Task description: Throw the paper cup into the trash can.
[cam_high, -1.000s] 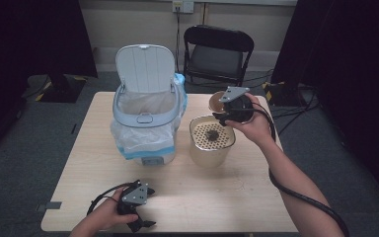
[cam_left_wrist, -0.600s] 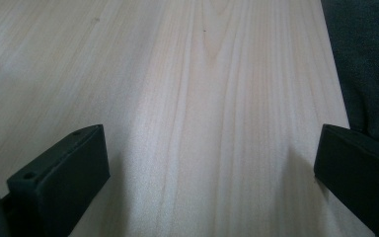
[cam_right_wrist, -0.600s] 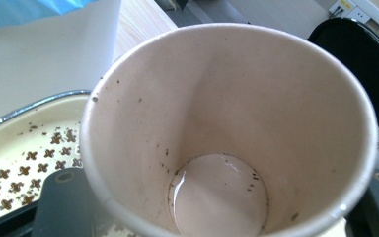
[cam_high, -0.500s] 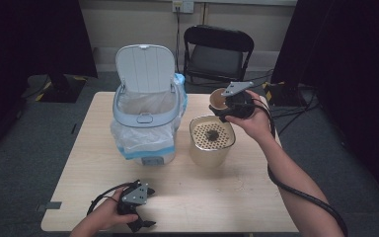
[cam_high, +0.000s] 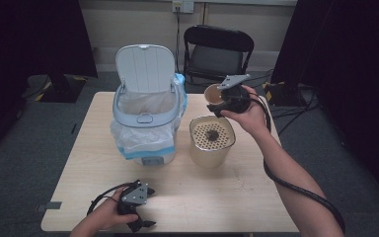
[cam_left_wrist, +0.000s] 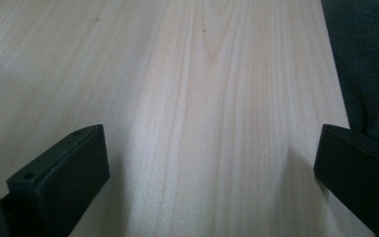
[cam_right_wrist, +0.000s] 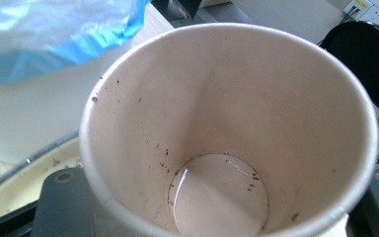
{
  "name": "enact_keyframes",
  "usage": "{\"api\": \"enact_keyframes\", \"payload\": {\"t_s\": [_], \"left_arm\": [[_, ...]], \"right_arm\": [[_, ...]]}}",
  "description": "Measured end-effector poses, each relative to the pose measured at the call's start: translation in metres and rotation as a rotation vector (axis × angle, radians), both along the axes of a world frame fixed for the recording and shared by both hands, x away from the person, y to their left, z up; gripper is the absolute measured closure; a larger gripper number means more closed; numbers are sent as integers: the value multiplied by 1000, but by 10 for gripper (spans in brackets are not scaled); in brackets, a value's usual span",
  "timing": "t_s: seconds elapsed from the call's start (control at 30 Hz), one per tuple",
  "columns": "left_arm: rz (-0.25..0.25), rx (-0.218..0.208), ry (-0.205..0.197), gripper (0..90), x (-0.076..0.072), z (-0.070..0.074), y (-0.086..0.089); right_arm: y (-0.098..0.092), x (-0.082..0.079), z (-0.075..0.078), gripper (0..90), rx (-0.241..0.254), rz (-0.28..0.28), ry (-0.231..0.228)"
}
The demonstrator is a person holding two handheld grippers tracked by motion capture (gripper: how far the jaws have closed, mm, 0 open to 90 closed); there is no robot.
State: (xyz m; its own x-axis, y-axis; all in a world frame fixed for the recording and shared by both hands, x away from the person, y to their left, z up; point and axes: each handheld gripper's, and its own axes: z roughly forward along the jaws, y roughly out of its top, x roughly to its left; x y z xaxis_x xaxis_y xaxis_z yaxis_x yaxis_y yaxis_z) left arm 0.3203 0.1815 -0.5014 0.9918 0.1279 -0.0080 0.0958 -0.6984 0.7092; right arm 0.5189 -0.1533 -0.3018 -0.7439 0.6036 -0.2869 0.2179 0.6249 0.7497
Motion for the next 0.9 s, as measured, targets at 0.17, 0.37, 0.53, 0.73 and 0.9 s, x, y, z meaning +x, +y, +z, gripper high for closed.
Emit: {"api": "enact_keyframes", "payload": {"t_s": [0.17, 0.37, 0.53, 0.73, 0.9], "left_arm": [[0, 0, 1, 0, 0, 0, 0], [-1, 0, 0, 0, 0, 0, 0], [0, -3, 0, 0, 0, 0, 0], [0, -1, 0, 0, 0, 0, 0], [1, 1, -2, 0, 0, 0, 0]], "right_arm": [[5, 1, 6, 276, 18, 14, 6], [11, 2, 13, 276, 34, 30, 26], [16, 3, 20, 274, 48, 39, 44], [20, 7, 31, 273, 77, 48, 61], [26, 8, 41, 273, 80, 65, 66]]}}
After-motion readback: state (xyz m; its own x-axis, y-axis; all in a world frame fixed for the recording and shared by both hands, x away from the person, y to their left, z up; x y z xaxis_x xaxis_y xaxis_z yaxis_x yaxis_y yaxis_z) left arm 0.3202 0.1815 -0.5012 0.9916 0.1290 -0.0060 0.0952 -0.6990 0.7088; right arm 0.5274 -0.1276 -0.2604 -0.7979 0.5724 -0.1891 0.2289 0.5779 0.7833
